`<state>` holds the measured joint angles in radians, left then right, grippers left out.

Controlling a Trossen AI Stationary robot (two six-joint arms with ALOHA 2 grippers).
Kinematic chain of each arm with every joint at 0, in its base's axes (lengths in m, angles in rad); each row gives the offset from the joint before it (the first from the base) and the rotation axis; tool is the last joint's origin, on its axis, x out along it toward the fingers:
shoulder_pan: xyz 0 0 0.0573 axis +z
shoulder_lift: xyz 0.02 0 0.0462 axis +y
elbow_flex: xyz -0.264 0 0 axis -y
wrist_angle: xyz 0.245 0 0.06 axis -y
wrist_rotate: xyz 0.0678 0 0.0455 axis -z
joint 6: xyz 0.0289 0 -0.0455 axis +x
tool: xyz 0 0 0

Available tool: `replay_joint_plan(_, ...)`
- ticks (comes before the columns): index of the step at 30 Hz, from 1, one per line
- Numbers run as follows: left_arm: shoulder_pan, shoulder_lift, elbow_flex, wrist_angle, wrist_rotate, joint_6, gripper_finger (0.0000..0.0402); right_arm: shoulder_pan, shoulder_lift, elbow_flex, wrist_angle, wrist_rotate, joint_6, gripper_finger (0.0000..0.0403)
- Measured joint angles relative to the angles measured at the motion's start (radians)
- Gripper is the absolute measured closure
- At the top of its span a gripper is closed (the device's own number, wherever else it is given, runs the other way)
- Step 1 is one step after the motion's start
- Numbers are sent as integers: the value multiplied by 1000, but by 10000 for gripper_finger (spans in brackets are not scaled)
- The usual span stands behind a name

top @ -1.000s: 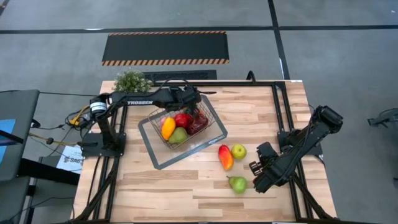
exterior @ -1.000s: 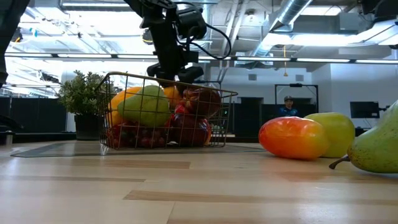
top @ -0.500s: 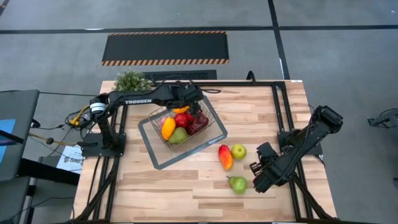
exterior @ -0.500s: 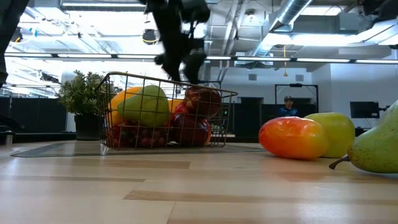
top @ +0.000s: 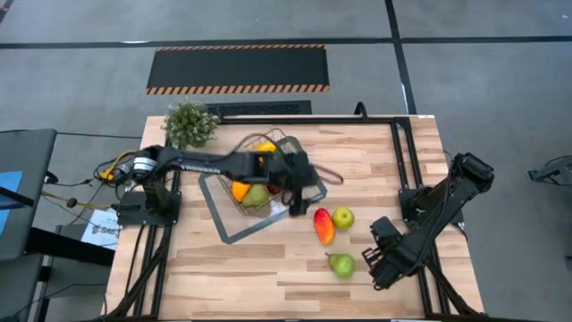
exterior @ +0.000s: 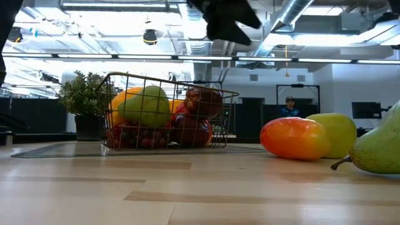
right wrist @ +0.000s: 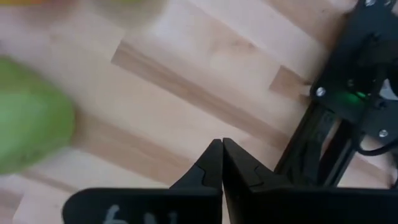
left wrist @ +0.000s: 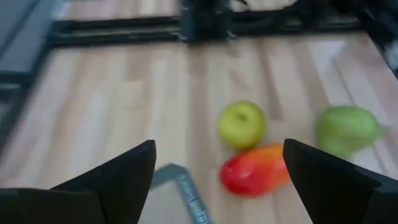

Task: Build produce basket
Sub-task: Put the red and yellow mango into the gold wire basket

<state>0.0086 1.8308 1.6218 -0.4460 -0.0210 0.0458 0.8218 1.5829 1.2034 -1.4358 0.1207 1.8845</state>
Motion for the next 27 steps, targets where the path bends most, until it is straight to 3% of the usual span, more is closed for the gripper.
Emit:
replay_joint_plan(6, -63, 90, -2, 46, 75, 64, 62, 65, 1, 0, 30, 1, 16, 386)
replay_joint_plan(13, -87, 204, -2, 119, 92, 170, 62, 120, 2, 0, 47, 5, 74, 381)
replay_joint_plan(18, -88, 268, -2, 180, 186, 231, 62, 140, 2, 0, 58, 6, 88, 384)
replay_joint_plan(27, -86, 356, 1, 221, 196, 377, 62, 140, 1, 0, 61, 6, 79, 382)
